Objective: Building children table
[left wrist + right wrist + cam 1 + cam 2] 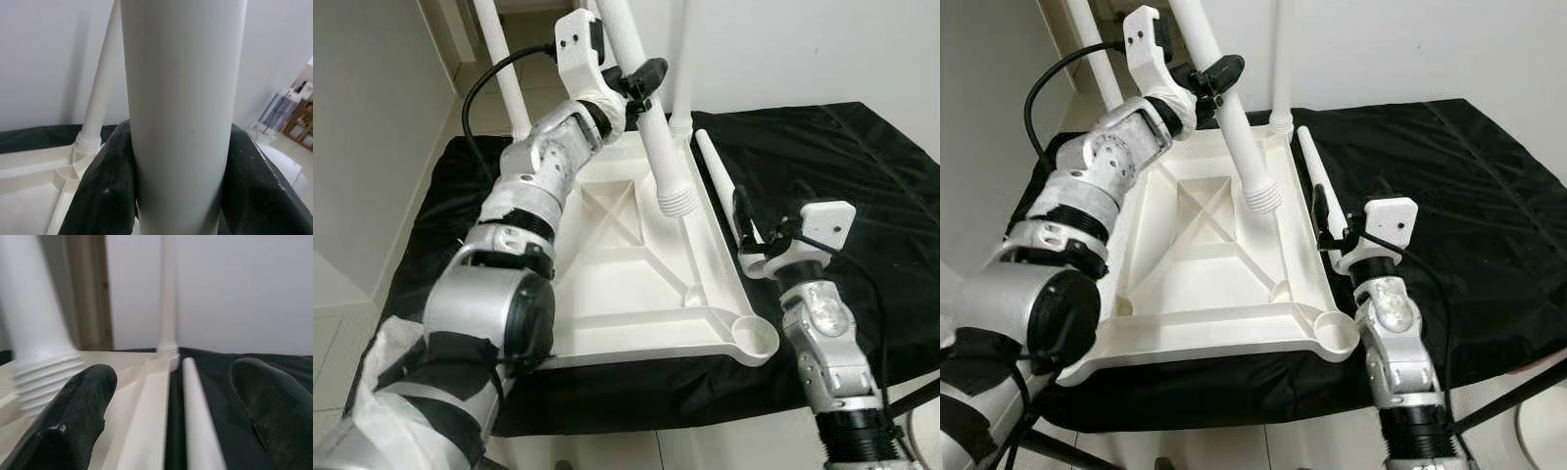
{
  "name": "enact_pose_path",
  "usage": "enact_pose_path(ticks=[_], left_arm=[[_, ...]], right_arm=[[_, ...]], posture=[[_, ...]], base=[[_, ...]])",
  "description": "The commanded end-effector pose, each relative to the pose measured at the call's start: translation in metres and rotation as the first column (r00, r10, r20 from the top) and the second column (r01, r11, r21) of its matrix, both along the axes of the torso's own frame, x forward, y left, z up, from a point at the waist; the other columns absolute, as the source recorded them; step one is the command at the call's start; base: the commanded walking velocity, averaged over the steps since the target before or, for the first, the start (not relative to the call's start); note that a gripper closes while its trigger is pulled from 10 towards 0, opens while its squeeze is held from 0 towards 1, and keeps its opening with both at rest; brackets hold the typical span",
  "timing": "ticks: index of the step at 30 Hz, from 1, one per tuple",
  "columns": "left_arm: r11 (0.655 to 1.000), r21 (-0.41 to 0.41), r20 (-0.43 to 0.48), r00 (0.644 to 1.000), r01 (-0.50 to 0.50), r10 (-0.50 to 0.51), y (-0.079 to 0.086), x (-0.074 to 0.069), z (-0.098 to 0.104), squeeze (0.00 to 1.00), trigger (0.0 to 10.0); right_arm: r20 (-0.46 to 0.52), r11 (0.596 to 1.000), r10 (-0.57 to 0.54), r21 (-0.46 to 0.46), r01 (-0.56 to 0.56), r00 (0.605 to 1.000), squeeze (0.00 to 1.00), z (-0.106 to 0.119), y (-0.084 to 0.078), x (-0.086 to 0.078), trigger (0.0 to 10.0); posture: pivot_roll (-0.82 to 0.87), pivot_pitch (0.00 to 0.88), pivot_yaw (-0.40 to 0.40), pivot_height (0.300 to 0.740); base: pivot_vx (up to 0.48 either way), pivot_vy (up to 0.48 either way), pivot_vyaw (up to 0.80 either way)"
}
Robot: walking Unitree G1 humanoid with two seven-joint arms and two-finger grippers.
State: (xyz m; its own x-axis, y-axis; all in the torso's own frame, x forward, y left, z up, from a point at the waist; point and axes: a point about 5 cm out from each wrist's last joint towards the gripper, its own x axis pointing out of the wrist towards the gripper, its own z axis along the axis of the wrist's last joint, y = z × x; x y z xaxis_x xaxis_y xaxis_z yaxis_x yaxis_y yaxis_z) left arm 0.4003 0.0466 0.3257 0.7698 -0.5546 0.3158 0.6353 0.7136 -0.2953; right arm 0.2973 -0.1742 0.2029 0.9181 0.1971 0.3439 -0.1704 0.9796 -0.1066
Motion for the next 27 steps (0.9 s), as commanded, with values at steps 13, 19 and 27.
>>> enact_pose_path(ticks=[13, 19, 27], left_arm=[[0.995, 0.099, 0.181, 0.984, -0.01, -0.008, -0.033, -0.022, 0.008, 0.0, 10.0], [0.995, 0.096, 0.187, 0.982, 0.02, -0.038, -0.045, -0.031, 0.006, 0.0, 10.0], [0.99, 0.116, 0.215, 0.971, 0.079, -0.103, -0.068, -0.05, 0.003, 0.0, 10.0]], right_arm=[[-0.093, 0.979, 0.192, -0.054, -0.198, 0.977, 0.0, 0.016, 0.03, 0.013, 10.0], [-0.109, 0.975, 0.2, -0.078, -0.209, 0.974, 0.0, 0.018, 0.035, 0.019, 10.0], [-0.12, 0.976, 0.162, -0.128, -0.178, 0.979, 0.0, 0.025, 0.039, 0.035, 10.0]], posture=[[-0.13, 0.0, 0.062, 0.74], [-0.13, 0.0, 0.062, 0.74], [-0.12, 0.0, 0.062, 0.74]], base=[[0.0, 0.0, 0.0], [0.0, 0.0, 0.0], [0.0, 0.0, 0.0]])
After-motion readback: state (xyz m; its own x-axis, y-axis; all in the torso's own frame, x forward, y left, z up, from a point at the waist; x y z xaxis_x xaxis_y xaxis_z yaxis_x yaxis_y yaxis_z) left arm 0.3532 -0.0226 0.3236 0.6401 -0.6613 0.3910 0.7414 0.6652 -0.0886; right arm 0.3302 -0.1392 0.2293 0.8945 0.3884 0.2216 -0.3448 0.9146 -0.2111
